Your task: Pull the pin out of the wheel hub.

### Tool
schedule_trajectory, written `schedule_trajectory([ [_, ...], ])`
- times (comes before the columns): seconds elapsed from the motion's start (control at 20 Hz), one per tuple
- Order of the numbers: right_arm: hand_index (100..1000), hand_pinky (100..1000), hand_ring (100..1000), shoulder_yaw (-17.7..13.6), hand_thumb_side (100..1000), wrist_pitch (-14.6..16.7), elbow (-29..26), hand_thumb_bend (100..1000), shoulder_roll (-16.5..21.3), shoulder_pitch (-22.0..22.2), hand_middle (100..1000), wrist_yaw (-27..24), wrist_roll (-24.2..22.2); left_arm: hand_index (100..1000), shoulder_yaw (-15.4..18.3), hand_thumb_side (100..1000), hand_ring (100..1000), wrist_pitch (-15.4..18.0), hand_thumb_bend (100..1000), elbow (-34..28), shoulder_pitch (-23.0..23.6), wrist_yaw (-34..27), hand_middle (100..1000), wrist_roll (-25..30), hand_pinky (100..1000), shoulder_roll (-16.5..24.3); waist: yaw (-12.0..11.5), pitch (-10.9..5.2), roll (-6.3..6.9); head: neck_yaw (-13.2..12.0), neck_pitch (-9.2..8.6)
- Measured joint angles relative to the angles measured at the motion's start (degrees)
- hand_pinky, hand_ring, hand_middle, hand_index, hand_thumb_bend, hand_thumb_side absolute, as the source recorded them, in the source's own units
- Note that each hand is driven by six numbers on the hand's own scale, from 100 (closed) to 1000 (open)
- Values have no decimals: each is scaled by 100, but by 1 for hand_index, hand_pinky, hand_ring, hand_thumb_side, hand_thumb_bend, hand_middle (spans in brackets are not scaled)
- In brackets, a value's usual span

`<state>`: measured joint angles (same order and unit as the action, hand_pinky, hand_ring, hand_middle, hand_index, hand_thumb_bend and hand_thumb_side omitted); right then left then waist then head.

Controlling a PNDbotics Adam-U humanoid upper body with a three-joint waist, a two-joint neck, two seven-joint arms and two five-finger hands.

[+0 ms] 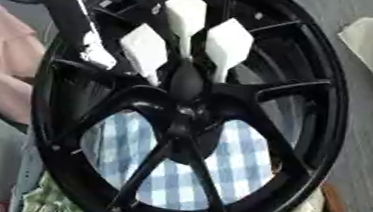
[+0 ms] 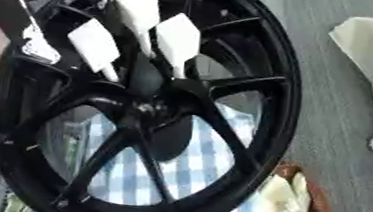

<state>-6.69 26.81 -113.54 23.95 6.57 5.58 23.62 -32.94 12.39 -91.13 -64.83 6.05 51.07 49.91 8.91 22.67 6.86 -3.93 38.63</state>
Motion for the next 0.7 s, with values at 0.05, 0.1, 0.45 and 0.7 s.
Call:
schedule_trajectory([
  [0.05, 715, 794, 691, 0, 412, -2, 0, 100, -1, -1, 626, -4, 2, 846, 0, 353, 783, 1, 332, 1, 5, 1, 695, 0, 849, -1, 4, 0, 0, -1, -2],
  [0.1, 715, 794, 691, 0, 412, -2, 0, 100, -1, -1, 626, -6, 2, 821, 0, 336, 767, 3, 313, 1, 9, 1, 662, -1, 836, -3, 6, 0, 0, -1, -3],
  [0.45, 716, 794, 691, 0, 413, -12, 0, 100, -5, -2, 626, -24, 12, 671, -2, 316, 654, 33, 250, -8, 20, -104, 511, -16, 791, -47, 16, 1, 0, -20, -5],
  [0.7, 717, 794, 690, 0, 415, -25, 0, 100, -6, -3, 626, -34, 25, 503, -19, 264, 575, 31, 173, -48, 29, -207, 422, -14, 747, -47, 17, 1, 0, -27, -5],
])
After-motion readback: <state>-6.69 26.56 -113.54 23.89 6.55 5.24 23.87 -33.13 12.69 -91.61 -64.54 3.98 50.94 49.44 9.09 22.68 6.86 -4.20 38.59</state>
